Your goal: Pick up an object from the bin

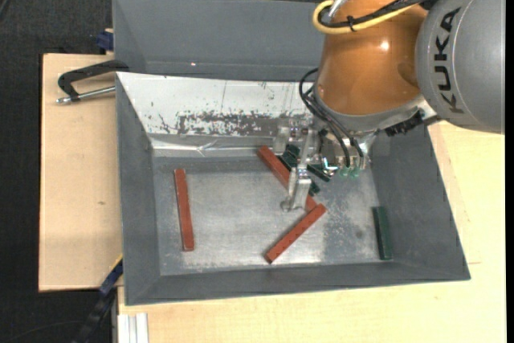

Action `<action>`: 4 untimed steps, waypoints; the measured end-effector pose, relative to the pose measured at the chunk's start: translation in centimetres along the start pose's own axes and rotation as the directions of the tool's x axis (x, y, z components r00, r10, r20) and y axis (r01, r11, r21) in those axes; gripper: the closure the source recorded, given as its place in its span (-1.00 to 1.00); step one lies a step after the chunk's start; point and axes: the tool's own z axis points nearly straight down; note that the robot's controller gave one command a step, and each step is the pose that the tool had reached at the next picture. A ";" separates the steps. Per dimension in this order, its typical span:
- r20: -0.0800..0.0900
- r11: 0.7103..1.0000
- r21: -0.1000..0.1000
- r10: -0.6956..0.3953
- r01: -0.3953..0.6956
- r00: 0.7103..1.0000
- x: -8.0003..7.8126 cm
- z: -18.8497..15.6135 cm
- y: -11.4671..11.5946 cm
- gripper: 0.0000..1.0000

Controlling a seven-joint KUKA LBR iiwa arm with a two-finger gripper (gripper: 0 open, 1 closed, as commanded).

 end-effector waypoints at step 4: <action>0.011 0.889 0.003 -0.458 0.458 0.889 3.2 16.4 -3.4 -1.00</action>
Offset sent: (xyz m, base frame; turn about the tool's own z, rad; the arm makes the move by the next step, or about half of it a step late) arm -0.0381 -0.0741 -0.1654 -0.2488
